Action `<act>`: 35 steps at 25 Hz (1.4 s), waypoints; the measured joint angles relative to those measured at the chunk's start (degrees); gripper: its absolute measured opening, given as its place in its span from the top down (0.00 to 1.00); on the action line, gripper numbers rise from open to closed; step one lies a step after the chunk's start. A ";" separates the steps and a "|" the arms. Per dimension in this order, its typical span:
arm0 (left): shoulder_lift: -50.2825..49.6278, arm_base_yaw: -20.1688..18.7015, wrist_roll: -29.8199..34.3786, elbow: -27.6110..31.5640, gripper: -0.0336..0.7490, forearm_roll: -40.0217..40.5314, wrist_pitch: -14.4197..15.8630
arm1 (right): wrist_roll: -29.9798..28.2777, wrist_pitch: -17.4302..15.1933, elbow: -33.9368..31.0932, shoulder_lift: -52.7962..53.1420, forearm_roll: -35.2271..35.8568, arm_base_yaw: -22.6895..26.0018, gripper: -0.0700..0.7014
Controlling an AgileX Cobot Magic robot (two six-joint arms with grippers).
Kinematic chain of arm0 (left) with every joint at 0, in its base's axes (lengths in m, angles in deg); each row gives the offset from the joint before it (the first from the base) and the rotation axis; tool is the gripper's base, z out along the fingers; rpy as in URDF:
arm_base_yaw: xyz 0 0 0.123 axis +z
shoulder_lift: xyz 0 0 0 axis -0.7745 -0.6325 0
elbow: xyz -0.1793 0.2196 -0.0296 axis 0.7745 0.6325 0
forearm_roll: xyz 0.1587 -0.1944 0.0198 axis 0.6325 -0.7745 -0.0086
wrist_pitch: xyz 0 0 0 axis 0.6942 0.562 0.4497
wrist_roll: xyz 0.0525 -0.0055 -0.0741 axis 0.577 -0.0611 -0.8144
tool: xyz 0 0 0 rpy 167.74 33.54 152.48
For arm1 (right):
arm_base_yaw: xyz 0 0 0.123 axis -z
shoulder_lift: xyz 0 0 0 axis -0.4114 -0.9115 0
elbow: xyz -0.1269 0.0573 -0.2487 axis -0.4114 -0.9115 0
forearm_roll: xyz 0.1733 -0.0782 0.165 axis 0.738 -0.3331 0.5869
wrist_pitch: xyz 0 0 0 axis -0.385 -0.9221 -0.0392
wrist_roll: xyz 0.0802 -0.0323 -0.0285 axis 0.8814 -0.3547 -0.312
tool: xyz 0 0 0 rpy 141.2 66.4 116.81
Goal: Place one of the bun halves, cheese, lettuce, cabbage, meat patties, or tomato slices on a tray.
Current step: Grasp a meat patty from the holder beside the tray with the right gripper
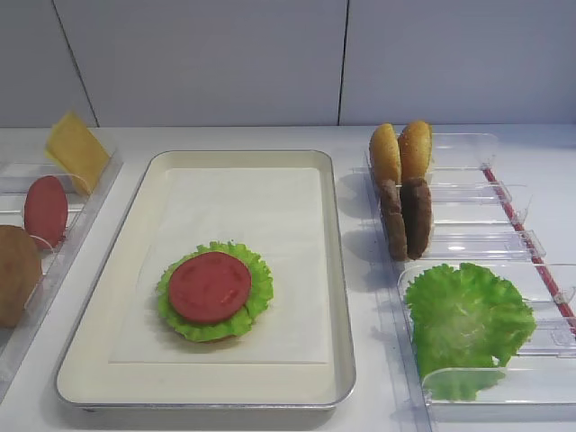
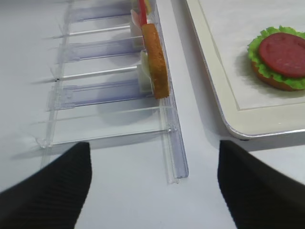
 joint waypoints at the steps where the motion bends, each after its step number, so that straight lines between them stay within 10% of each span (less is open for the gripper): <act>1: 0.00 0.00 0.00 0.00 0.28 0.00 0.00 | 0.00 0.00 0.00 0.00 0.00 0.00 0.01; 19: 0.00 0.00 -0.10 0.00 0.28 0.00 0.00 | -4.14 5.33 1.30 -0.66 6.63 0.00 0.03; 35: 0.00 0.00 -0.10 0.00 0.29 0.00 0.00 | -5.56 7.73 16.36 -20.70 8.17 0.00 0.04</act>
